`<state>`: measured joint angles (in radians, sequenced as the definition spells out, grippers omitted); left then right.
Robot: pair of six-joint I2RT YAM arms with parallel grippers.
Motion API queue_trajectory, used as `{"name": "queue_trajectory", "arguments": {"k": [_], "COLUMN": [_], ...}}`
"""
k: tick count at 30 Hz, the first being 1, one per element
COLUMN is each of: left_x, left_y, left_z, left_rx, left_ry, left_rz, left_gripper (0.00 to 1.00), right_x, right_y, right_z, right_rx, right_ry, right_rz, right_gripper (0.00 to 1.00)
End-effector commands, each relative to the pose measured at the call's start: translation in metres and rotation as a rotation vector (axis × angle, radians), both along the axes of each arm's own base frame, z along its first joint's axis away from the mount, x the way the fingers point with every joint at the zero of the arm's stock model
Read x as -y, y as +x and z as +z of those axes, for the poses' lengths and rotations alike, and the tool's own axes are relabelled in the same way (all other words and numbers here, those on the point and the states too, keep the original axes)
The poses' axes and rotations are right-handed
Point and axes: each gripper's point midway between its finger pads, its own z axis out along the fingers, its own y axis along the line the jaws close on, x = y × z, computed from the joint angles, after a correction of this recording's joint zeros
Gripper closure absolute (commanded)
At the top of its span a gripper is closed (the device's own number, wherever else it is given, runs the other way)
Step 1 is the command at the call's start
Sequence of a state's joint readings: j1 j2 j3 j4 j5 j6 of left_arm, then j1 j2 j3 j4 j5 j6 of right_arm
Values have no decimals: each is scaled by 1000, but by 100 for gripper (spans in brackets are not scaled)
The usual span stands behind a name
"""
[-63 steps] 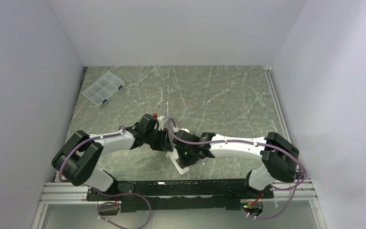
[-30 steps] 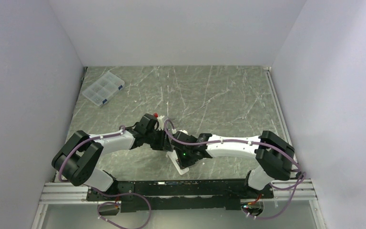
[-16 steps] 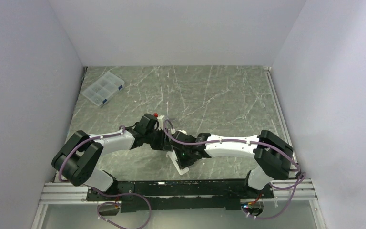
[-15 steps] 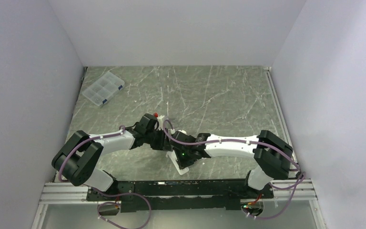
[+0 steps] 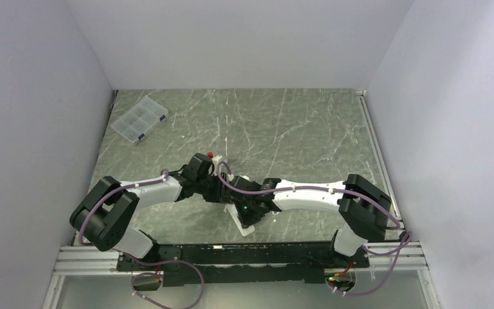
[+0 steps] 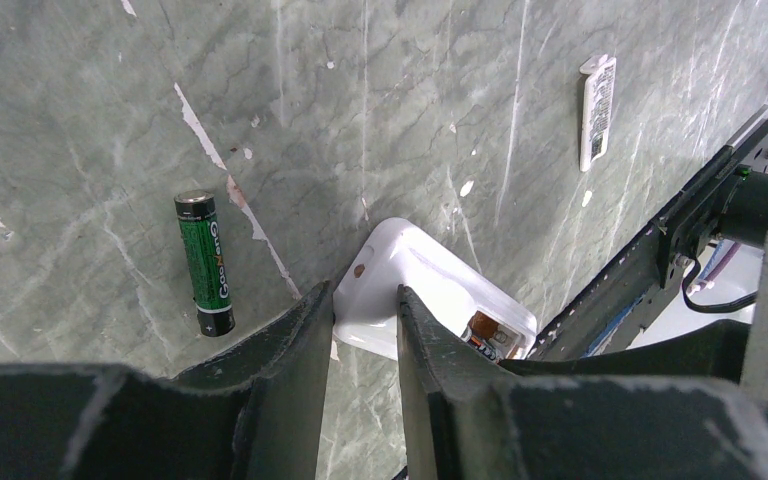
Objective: Load the batteries into the remote control
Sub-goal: Load the battery into the remote control.
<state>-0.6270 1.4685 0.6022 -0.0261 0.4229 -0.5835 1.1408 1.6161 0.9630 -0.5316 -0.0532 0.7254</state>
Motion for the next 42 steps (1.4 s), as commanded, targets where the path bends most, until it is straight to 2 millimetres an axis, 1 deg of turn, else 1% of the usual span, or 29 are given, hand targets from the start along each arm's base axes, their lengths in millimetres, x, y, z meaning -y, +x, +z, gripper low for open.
{"name": "queue_trajectory", "arguments": {"k": [1,6,10,15,24,34,42], "left_x": [7,7,6,5,4,3,3], "left_y": [-4,-4,-3,-3,-2,-3,-2], "left_z": [10,10,11,10,10,11,12], "left_rx": [14,14,19,19,22,23,26], "left_ry": [-45,-44,-37,-30,-23,-18,-18], "left_rz": [-42,-41,-41,-41,-42,-40,-41], "left_gripper": [67,67,67,67,67,67,67], "right_x": [-12,-15,-17,-15,-12,-12,-9], "right_y": [12,14,17,27,36,35,35], "right_z": [-4,-3,6,17,25,10,3], "right_rx": [48,53,69,122,163,130,119], "right_ry": [8,12,17,3,-3,-4,-10], "right_rz": [-2,5,5,-8,-23,-22,-27], "right_gripper": [94,94,94,94,94,94,93]}}
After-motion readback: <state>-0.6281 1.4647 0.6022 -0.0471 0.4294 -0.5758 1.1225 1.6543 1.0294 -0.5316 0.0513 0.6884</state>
